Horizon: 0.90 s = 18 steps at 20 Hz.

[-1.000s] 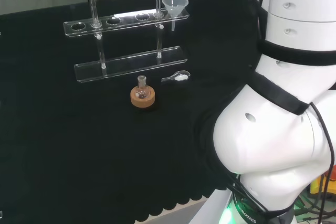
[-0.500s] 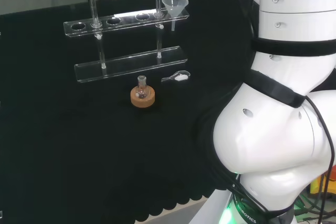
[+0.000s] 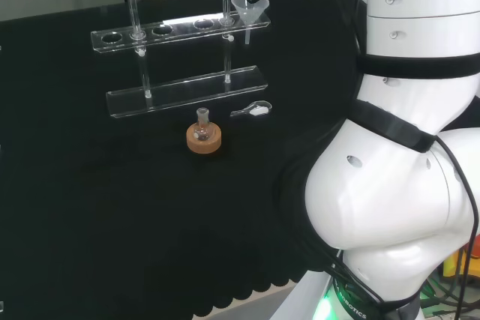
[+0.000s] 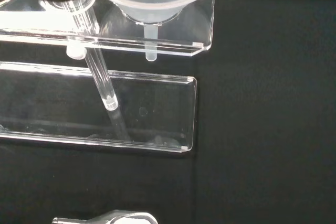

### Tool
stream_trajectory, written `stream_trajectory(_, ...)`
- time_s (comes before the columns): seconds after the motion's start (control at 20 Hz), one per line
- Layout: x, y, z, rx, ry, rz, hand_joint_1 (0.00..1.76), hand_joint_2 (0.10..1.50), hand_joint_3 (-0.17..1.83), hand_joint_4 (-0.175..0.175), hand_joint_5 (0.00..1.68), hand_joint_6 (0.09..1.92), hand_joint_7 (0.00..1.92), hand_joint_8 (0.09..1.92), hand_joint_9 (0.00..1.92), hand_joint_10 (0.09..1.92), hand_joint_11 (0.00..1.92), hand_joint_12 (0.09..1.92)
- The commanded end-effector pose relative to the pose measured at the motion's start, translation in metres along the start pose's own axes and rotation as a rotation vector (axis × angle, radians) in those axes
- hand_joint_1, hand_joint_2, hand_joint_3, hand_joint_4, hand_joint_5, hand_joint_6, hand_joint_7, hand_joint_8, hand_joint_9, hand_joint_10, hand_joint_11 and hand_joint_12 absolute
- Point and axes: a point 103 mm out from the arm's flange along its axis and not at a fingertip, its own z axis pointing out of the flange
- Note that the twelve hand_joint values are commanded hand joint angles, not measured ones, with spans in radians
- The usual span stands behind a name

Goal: Pick up the funnel from the transparent funnel stand.

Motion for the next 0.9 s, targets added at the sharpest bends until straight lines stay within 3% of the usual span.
stream_trajectory(0.05,0.001,0.003,0.002,0.031,-0.008,-0.007,0.73,0.60,0.59,-0.041,0.23,0.09,0.00,0.70,0.19,0.80,0.13,1.44)
stream_trajectory(0.35,0.002,0.010,0.008,0.062,0.010,-0.021,0.73,0.58,0.60,-0.023,0.02,0.09,0.00,0.61,0.18,0.81,0.13,1.44)
stream_trajectory(0.9,0.006,0.020,0.017,0.088,-0.001,-0.032,0.72,0.58,0.60,-0.025,0.00,0.09,0.00,0.56,0.19,0.82,0.16,1.44)
